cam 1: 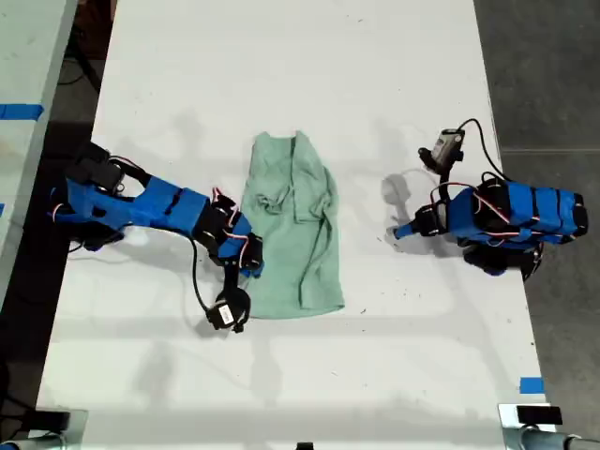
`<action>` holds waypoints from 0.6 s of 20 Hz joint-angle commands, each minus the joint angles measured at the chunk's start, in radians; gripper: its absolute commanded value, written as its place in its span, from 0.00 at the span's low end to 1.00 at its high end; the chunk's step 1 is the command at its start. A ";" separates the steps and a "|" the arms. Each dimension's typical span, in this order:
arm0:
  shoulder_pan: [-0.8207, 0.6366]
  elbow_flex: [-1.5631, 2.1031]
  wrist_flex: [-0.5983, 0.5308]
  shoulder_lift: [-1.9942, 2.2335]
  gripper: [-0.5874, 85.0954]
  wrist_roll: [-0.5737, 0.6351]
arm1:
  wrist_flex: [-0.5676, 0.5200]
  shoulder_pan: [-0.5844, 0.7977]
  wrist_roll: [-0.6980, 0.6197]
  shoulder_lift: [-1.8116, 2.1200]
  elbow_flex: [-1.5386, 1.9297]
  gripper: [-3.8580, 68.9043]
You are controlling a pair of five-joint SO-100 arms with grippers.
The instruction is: Fold t shirt
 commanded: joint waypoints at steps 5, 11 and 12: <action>-0.100 -0.259 -0.058 -0.120 0.01 0.135 | -0.029 0.002 -0.017 0.011 0.071 0.11; -0.129 -0.268 -0.189 -0.181 0.24 0.279 | -0.029 -0.002 -0.018 0.011 0.071 0.11; -0.132 -0.268 -0.198 -0.198 0.26 0.287 | -0.029 -0.002 -0.020 0.011 0.071 0.11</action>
